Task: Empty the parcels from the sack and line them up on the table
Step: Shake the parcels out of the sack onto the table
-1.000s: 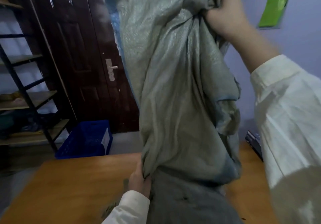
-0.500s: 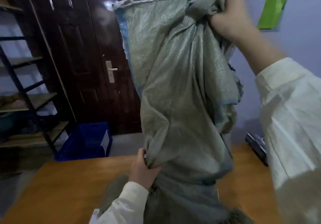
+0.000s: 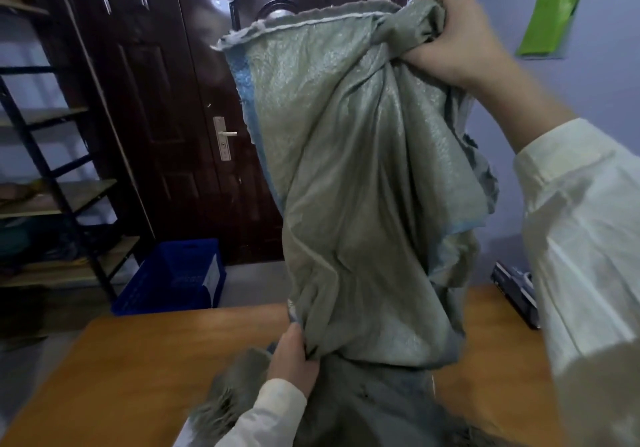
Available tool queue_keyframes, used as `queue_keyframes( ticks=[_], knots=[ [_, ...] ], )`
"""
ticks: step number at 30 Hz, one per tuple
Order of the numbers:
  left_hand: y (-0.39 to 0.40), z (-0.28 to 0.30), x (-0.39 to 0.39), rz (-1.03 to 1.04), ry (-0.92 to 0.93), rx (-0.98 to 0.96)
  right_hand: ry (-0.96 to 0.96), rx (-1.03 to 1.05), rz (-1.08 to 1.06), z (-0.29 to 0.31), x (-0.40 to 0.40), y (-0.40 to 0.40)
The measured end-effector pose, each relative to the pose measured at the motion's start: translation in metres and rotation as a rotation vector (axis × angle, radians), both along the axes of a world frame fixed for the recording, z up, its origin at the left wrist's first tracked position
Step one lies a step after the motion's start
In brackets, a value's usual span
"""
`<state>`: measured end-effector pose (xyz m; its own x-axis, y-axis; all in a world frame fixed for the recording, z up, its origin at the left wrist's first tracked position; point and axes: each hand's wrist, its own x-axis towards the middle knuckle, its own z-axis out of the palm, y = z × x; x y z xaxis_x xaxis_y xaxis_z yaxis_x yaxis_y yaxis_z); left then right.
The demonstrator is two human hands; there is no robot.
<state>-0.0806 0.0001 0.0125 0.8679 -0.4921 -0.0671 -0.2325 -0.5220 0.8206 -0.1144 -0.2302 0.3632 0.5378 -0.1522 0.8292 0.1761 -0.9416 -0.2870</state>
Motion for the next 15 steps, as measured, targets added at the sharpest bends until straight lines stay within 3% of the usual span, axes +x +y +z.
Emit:
queue_keyframes(
  ticks=[7, 11, 15],
  knots=[
    [-0.003, -0.005, -0.018, 0.107, 0.179, -0.123, 0.018, 0.013, 0.02, -0.015, 0.009, -0.009],
    [-0.004, 0.003, -0.01, 0.183, 0.092, -0.231, -0.069, 0.007, -0.099, 0.019, 0.008, -0.012],
    [-0.007, 0.015, 0.0, 0.195, 0.017, -0.396, 0.297, 0.171, -0.202, 0.046, 0.018, -0.034]
  ],
)
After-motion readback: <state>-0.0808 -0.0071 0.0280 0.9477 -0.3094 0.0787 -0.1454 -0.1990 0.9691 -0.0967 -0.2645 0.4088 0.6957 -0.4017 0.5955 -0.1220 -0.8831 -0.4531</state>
